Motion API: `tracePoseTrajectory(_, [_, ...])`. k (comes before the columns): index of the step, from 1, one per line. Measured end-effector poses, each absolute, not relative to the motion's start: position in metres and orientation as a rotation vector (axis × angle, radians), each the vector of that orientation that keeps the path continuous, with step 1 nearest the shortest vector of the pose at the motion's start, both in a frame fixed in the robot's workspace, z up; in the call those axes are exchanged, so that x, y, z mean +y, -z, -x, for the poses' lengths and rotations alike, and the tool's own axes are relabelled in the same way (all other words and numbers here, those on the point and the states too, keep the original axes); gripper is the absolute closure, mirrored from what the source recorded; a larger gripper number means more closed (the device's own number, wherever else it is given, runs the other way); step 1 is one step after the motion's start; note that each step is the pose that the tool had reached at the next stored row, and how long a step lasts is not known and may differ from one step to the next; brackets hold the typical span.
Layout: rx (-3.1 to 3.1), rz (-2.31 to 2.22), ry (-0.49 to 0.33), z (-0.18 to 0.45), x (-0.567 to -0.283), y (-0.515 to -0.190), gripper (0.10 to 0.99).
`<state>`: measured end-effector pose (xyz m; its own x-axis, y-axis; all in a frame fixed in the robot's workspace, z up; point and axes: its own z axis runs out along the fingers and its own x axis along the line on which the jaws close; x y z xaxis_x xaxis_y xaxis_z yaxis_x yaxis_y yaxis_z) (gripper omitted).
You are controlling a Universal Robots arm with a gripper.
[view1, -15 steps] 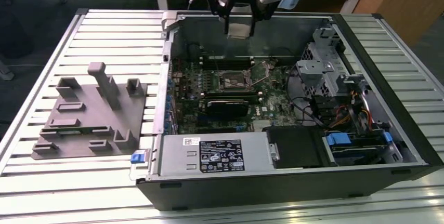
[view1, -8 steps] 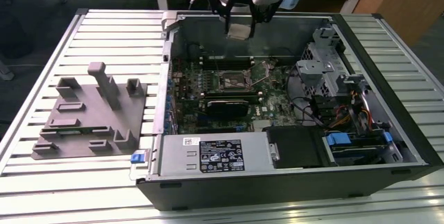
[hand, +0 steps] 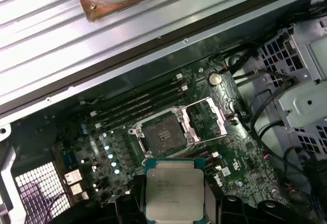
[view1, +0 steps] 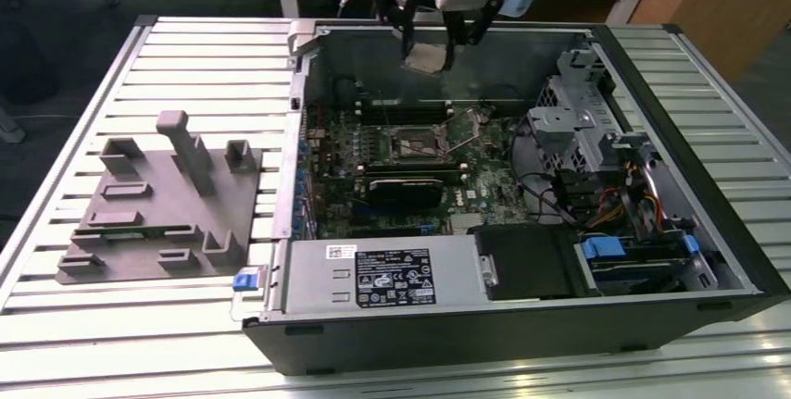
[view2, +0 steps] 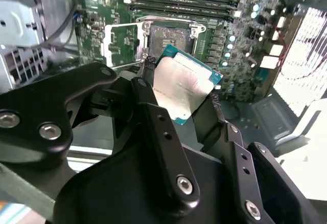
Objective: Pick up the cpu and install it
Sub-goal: 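Place the cpu into insertion slot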
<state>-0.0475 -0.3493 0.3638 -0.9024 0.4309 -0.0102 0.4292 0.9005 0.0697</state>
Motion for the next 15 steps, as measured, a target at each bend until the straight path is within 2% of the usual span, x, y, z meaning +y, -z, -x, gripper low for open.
tracePoseTrajectory(15, [2.912,-1.08,-0.096,0.0475,-0.3492,-0.3611,0.541])
